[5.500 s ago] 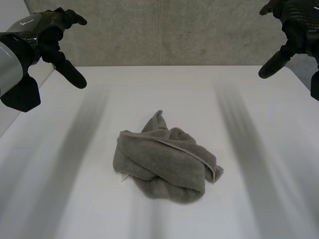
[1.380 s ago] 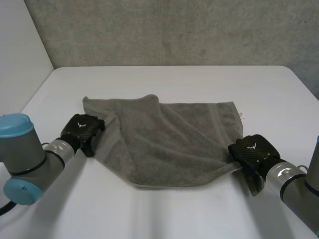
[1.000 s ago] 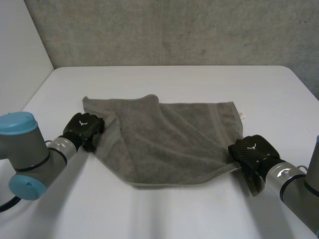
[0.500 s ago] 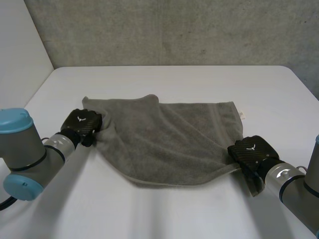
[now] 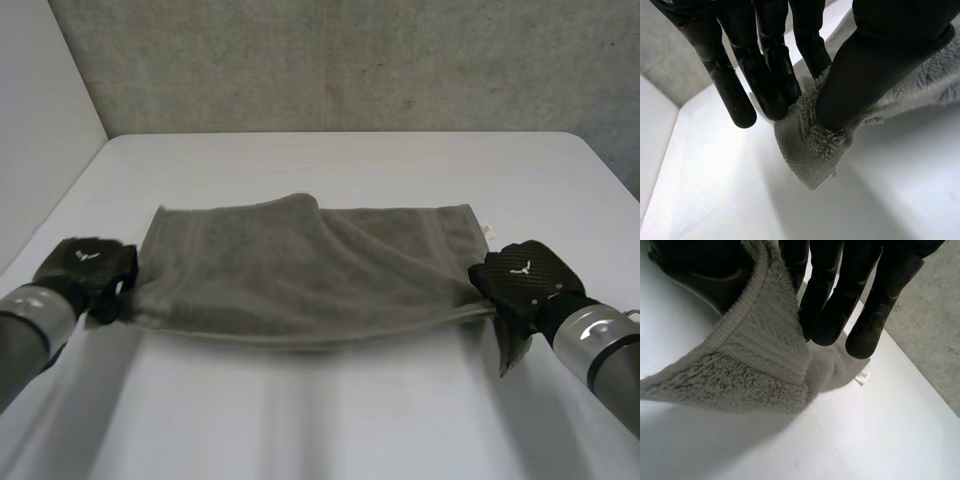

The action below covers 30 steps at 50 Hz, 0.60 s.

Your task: Fold the laundry

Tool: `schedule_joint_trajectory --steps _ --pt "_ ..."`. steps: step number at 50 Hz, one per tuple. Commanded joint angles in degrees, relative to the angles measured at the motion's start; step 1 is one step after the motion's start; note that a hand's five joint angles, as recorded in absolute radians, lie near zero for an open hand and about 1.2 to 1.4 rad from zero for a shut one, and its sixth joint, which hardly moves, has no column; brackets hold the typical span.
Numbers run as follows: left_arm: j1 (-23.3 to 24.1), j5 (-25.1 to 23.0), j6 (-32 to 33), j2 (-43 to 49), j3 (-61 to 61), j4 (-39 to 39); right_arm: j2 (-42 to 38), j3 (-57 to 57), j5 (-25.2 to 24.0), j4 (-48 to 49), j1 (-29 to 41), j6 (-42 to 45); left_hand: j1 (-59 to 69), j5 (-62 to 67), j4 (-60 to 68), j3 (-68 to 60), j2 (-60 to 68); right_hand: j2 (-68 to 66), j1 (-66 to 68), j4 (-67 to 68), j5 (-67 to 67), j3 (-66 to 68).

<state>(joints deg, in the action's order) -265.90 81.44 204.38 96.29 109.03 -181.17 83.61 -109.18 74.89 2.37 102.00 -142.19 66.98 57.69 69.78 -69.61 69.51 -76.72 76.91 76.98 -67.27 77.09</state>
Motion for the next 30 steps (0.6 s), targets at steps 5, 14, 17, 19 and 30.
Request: schedule_joint_trajectory --steps 5,14,17,19,30 --pt "-7.5 -0.1 10.0 -13.3 9.6 8.4 5.0 2.5 -0.6 -18.9 -1.0 18.1 13.0 12.3 10.2 -10.4 10.5 -3.3 3.1 3.0 -2.7 2.9" --pt "-10.2 -0.6 16.1 -20.9 14.5 14.0 4.6 7.3 -1.6 -29.1 -3.1 28.2 13.0 12.3 10.2 -10.4 10.5 -3.3 3.1 3.0 -2.7 2.9" --pt "-9.8 -0.7 16.0 -20.1 14.1 13.8 2.6 9.9 -2.9 -28.9 -2.9 28.8 13.0 12.3 10.2 -10.4 10.5 -3.3 3.1 3.0 -2.7 2.9" --pt "-9.5 -0.7 15.6 -19.6 13.5 13.2 -0.1 11.3 -4.1 -28.9 -2.9 29.1 13.0 12.3 10.2 -10.4 10.5 -3.3 3.1 3.0 -2.7 2.9" --pt "-2.3 3.5 7.1 6.0 -5.9 5.2 -15.5 22.2 -4.4 -20.3 -1.5 29.4 13.0 12.3 10.2 -10.4 10.5 -3.3 3.1 3.0 -2.7 2.9"
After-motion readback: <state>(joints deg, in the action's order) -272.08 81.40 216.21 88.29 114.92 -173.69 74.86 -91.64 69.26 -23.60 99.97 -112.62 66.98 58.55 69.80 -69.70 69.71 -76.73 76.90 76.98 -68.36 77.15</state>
